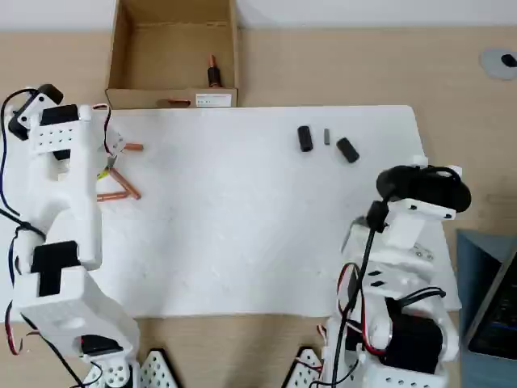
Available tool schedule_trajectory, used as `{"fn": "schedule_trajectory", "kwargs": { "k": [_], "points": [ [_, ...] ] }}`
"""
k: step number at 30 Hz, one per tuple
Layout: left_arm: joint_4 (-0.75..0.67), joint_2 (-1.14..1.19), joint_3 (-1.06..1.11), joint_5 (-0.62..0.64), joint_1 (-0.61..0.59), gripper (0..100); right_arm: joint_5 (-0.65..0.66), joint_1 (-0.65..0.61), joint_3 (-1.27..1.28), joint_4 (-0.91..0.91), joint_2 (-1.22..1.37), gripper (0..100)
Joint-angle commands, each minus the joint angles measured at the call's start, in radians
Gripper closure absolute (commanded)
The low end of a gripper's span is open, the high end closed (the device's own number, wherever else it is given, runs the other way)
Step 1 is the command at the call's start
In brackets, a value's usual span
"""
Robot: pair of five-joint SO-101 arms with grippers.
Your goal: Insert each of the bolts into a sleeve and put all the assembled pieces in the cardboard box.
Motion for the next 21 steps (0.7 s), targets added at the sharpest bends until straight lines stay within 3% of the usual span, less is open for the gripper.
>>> {"fn": "schedule_trajectory", "kwargs": {
  "k": [1,9,21],
  "points": [
    [-0.008,-0.001,-0.069,0.002,0.023,99,0.003,0.010,-0.004,-0.025,-0.005,98.9],
    [0.028,0.002,-0.071,0.002,0.020,82,0.005,0.008,-0.002,-0.032,-0.005,98.9],
    [0.026,0.076,-0.072,0.000,0.015,86,0.003,0.008,-0.002,-0.032,-0.005,98.9]
  ]
}}
